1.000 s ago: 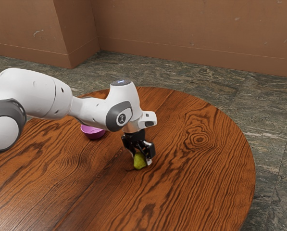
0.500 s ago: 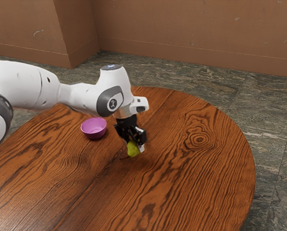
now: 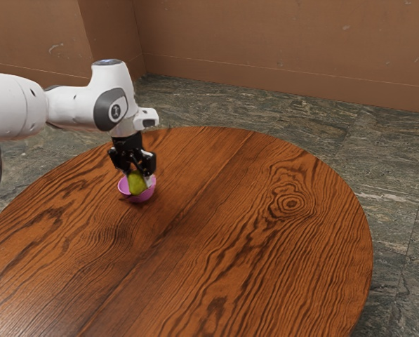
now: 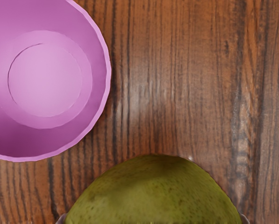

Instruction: Place the pear in the bowl.

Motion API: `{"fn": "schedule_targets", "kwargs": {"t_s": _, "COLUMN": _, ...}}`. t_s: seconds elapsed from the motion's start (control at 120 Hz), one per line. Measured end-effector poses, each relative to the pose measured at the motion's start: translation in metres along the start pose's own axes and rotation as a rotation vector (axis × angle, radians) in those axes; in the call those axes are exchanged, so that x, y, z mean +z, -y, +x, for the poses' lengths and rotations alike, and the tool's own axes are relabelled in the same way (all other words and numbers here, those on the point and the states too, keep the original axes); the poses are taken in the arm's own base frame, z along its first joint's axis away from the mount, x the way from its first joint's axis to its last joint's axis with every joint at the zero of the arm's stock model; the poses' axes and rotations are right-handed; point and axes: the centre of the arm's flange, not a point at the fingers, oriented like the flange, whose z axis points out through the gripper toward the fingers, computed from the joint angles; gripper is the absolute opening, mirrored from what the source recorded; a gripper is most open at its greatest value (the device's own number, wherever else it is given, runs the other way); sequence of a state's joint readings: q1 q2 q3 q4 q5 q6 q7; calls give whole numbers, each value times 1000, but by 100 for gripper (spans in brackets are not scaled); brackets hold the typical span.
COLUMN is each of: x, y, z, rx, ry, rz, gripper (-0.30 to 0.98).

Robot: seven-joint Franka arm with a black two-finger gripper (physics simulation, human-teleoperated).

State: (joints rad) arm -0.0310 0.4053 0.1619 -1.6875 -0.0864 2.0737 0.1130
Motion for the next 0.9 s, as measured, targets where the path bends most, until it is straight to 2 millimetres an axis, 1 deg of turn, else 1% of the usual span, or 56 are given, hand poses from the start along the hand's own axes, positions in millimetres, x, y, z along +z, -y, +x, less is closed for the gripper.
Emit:
{"fn": "schedule_targets", "kwargs": {"t_s": 0.042, "x": -2, "y": 12, "z": 0, "rx": -13, "ry": 3, "rz": -1, "gripper": 21}}
{"fn": "schedule_targets", "kwargs": {"t_s": 0.142, "x": -1, "y": 33, "z": 3, "rx": -28, "ry": 13, "rz": -2, "gripper": 20}}
{"fn": "schedule_targets", "kwargs": {"t_s": 0.225, "x": 0, "y": 48, "z": 5, "rx": -34, "ry": 18, "rz": -2, "gripper": 23}}
{"fn": "schedule_targets", "kwargs": {"t_s": 0.267, "x": 0, "y": 56, "z": 8, "rx": -37, "ry": 19, "rz": 1, "gripper": 21}}
{"fn": "schedule_targets", "kwargs": {"t_s": 0.317, "x": 2, "y": 62, "z": 15, "rx": -33, "ry": 25, "rz": 3, "gripper": 23}}
{"fn": "schedule_targets", "kwargs": {"t_s": 0.375, "x": 4, "y": 66, "z": 27, "rx": -22, "ry": 32, "rz": 7, "gripper": 21}}
{"fn": "schedule_targets", "kwargs": {"t_s": 0.467, "x": 13, "y": 68, "z": 43, "rx": -1, "ry": 51, "rz": 7, "gripper": 22}}
{"fn": "schedule_targets", "kwargs": {"t_s": 0.542, "x": 20, "y": 77, "z": 47, "rx": 1, "ry": 69, "rz": -6, "gripper": 20}}
{"fn": "schedule_targets", "kwargs": {"t_s": 0.6, "x": 26, "y": 81, "z": 48, "rx": 9, "ry": 82, "rz": -14, "gripper": 19}}
{"fn": "schedule_targets", "kwargs": {"t_s": 0.642, "x": 27, "y": 81, "z": 49, "rx": 17, "ry": 86, "rz": -18, "gripper": 18}}
{"fn": "schedule_targets", "kwargs": {"t_s": 0.725, "x": 26, "y": 77, "z": 55, "rx": 41, "ry": 85, "rz": -21, "gripper": 12}}
{"fn": "schedule_targets", "kwargs": {"t_s": 0.767, "x": 26, "y": 75, "z": 56, "rx": 53, "ry": 88, "rz": -24, "gripper": 16}}
{"fn": "schedule_targets", "kwargs": {"t_s": 0.858, "x": 26, "y": 72, "z": 56, "rx": 75, "ry": 95, "rz": -38, "gripper": 35}}
{"fn": "schedule_targets", "kwargs": {"t_s": 0.9, "x": 25, "y": 72, "z": 56, "rx": 84, "ry": 98, "rz": -43, "gripper": 41}}
